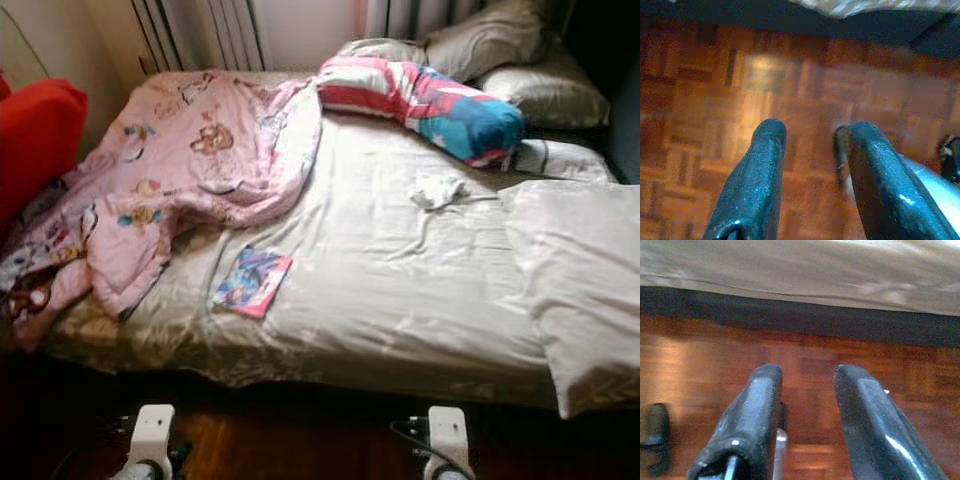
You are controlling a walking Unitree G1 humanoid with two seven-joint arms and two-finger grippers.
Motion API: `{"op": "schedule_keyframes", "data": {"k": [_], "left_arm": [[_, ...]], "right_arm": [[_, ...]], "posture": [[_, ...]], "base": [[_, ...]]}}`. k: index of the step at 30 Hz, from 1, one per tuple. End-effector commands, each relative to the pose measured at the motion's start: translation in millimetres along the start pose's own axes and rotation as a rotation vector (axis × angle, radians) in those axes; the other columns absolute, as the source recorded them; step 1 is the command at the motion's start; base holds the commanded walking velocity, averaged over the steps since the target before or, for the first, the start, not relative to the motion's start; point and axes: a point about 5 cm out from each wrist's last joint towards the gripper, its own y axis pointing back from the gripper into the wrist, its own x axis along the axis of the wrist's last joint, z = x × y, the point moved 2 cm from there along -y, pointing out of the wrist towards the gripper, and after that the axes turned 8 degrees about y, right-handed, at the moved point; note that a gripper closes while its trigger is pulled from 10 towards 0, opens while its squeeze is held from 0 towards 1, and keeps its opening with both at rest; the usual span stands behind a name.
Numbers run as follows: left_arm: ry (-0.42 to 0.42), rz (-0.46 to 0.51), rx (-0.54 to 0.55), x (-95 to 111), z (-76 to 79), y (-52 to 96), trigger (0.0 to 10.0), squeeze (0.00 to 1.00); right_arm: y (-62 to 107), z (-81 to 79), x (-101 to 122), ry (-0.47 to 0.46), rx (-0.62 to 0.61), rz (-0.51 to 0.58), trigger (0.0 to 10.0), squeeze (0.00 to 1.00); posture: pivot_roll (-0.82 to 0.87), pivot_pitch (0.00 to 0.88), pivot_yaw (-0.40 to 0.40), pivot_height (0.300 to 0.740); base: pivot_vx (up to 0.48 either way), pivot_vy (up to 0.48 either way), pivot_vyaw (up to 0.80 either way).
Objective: Clean up the room
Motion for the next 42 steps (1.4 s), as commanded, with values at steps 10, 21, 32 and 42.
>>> {"op": "schedule_keyframes", "data": {"k": [10,21,32,42], "left_arm": [[-0.015,-0.016,-0.009,-4.1,3.4,0.4,10.0,0.0],[-0.013,-0.018,-0.008,-5.0,3.3,0.6,10.0,0.0],[-0.013,-0.02,-0.008,-6.5,2.5,1.1,10.0,0.0],[-0.013,0.001,-0.019,-0.3,4.0,-0.1,10.0,0.0]], "right_arm": [[0.8,9.2,-5.0,-0.007,-0.024,-0.015,10.0,0.0],[0.7,9.1,-4.8,-0.003,-0.02,-0.015,10.0,0.0],[0.8,9.7,-5.2,-0.003,-0.018,-0.017,10.0,0.0],[1.1,9.4,-6.6,-0.009,-0.004,-0.017,10.0,0.53]], "posture": [[-0.05,0.148,0.039,0.74],[-0.05,0.147,0.036,0.74],[-0.04,0.152,0.036,0.74],[-0.04,0.155,0.036,0.74]], "base": [[0.0,0.415,0.0],[0.0,0.416,0.0],[0.0,0.411,0.0],[0.0,0.059,0.0]]}}
